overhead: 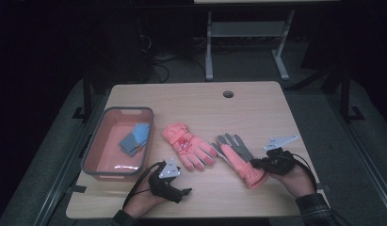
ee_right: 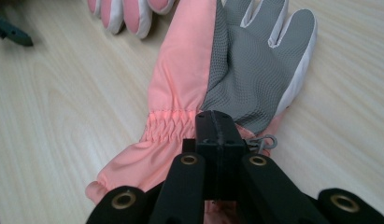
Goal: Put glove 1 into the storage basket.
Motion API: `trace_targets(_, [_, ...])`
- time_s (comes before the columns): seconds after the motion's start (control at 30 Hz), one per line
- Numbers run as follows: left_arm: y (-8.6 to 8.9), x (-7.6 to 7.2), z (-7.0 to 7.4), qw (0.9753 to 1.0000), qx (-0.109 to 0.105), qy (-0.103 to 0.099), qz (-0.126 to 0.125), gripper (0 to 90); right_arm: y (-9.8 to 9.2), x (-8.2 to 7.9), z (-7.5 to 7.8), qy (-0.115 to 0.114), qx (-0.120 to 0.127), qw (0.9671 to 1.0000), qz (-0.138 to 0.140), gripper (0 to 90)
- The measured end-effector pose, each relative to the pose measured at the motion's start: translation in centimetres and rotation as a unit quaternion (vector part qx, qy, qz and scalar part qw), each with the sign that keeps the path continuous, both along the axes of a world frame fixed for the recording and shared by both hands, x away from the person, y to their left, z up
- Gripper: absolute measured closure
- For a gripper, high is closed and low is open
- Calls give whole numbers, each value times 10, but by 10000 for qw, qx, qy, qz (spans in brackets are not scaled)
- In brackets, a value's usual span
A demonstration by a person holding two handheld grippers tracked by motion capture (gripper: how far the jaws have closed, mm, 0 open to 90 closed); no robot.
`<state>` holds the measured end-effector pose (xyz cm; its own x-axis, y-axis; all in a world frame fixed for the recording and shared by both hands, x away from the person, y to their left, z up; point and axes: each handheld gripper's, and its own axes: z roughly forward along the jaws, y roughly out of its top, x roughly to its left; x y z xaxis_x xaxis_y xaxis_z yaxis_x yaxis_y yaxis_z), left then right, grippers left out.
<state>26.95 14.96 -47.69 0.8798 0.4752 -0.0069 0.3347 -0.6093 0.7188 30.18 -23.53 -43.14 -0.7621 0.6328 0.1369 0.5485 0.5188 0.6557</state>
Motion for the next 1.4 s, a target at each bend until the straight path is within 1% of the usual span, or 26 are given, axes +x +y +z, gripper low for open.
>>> trace_targets(0.1, [0, 0, 0, 10000, 3, 5, 5, 125, -7, -8, 0, 3, -23, 10000, -44, 900])
trace_targets(0.27, [0, 0, 0, 10000, -3, -2, 0, 125, -19, -20, -1, 22, 33, 9999, -156, 900])
trace_targets(0.4, [0, 0, 0, 10000, -5, -2, 0, 125, -23, -29, -1, 47, 68, 9998, -178, 900])
trace_targets(0.43, [0, 0, 0, 10000, -16, -6, 13, 125, -24, -30, 0, 15, 86, 9998, -163, 899])
trace_targets(0.47, [-1, 0, 0, 10000, -10, 13, 46, 125, -24, -30, 2, -12, 151, 9997, -181, 889])
trace_targets(0.53, [-1, 1, 1, 10000, 30, 30, 62, 127, -24, -28, 6, -134, 235, 9994, -215, 809])
trace_targets(0.57, [-2, 3, 3, 9998, 122, 73, 133, 137, -25, -27, 7, -227, 288, 9989, -278, 759])
trace_targets(0.6, [-2, 4, 5, 9996, 161, 104, 192, 159, -26, -26, 8, -317, 322, 9985, -305, 705])
trace_targets(0.63, [-2, 6, 7, 9994, 179, 135, 248, 190, -27, -24, 10, -378, 354, 9977, -427, 642])
trace_targets(0.7, [-4, 6, 10, 9993, 157, 180, 304, 278, -32, -18, 9, -499, 362, 9961, -634, 546])
trace_targets(0.77, [-7, 7, 14, 9989, 186, 224, 371, 419, -37, -11, 6, -526, 339, 9943, -865, 467])
trace_targets(0.83, [-12, 10, 18, 9979, 323, 242, 514, 580, -42, -3, 2, -520, 312, 9927, -1042, 428])
trace_targets(0.87, [-14, 11, 19, 9974, 357, 278, 555, 690, -45, 1, -1, -480, 292, 9923, -1106, 422])
trace_targets(0.93, [-18, 15, 19, 9963, 454, 334, 652, 821, -48, 4, -4, -433, 257, 9915, -1197, 404])
trace_targets(0.97, [-18, 17, 19, 9961, 491, 365, 630, 882, -49, 6, -6, -433, 230, 9910, -1247, 401])
trace_targets(1.03, [-21, 21, 18, 9957, 475, 398, 693, 893, -53, 7, -8, -458, 194, 9905, -1284, 382])
trace_targets(1.07, [-21, 24, 18, 9956, 513, 384, 680, 894, -54, 6, -9, -471, 169, 9901, -1315, 373])
trace_targets(1.1, [-22, 26, 18, 9956, 527, 405, 661, 894, -55, 6, -10, -473, 151, 9896, -1352, 364])
trace_targets(1.17, [-25, 29, 18, 9956, 532, 385, 676, 893, -57, 6, -13, -491, 85, 9890, -1394, 337])
trace_targets(1.23, [-30, 34, 19, 9956, 538, 379, 667, 894, -59, 6, -17, -436, 47, 9883, -1460, 317])
trace_targets(1.27, [-32, 37, 19, 9956, 507, 390, 686, 894, -61, 7, -19, -419, 35, 9879, -1491, 307])
trace_targets(1.33, [-36, 42, 20, 9957, 518, 349, 686, 894, -62, 7, -21, -383, 45, 9877, -1516, 296])
trace_targets(1.4, [-40, 48, 21, 9955, 477, 337, 743, 894, -63, 8, -23, -358, 16, 9875, -1536, 286])
